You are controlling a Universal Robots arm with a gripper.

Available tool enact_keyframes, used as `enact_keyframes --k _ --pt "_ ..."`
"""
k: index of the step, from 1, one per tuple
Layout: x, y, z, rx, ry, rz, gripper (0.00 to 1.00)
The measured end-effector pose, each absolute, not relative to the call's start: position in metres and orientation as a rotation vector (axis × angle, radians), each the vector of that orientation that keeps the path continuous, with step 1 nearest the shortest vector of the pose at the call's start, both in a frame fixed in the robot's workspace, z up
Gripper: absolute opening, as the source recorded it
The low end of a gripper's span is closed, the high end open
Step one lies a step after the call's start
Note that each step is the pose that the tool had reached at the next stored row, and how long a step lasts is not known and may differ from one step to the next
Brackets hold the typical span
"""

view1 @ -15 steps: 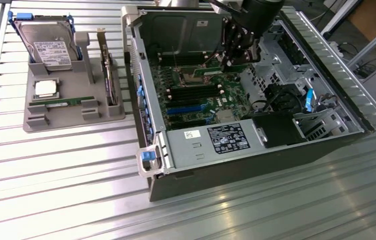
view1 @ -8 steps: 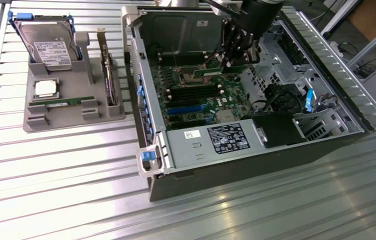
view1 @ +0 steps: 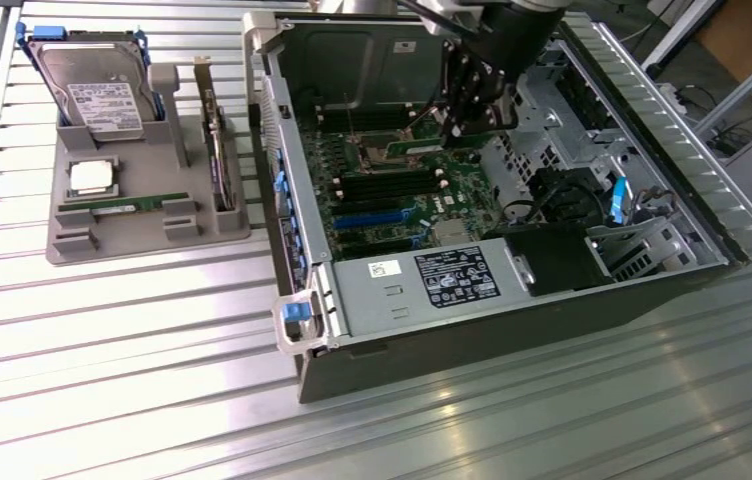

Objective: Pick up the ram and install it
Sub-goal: 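Insert the ram into the slot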

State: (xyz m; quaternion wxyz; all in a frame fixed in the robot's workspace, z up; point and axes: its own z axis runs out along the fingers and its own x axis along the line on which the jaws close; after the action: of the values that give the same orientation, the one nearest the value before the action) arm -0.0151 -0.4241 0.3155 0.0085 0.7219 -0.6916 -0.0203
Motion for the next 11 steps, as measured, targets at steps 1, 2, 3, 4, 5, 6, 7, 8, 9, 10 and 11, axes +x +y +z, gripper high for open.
enact_keyframes --k 1,2,3,4,5,6,7,8,9,10,11 --pt "-0.0151 -0.4241 0.3152 2.256 -2.161 -0.063 0.13" --pt "-0.015 -0.4241 0.3149 2.256 -2.161 -0.063 0.13" --pt "-0.0151 -0.4241 0.3147 2.256 -2.161 -0.063 0.13" --pt "-0.0151 -0.4241 0.3143 2.256 -2.161 -0.063 0.13" --pt "-0.015 -0.4241 0.3139 2.256 -2.161 -0.063 0.13" --pt "-0.0151 -0.4241 0.3136 2.256 -2.161 -0.063 0.13" --pt "-0.0151 -0.4241 0.313 2.256 -2.161 -0.063 0.13" --pt "-0.0151 -0.4241 0.3128 2.256 -2.161 -0.063 0.13" --pt "-0.0151 -0.4241 0.3122 2.256 -2.161 -0.063 0.13" --pt "-0.015 -0.4241 0.3119 2.256 -2.161 -0.063 0.13" --pt "-0.0151 -0.4241 0.3117 2.256 -2.161 -0.063 0.13"
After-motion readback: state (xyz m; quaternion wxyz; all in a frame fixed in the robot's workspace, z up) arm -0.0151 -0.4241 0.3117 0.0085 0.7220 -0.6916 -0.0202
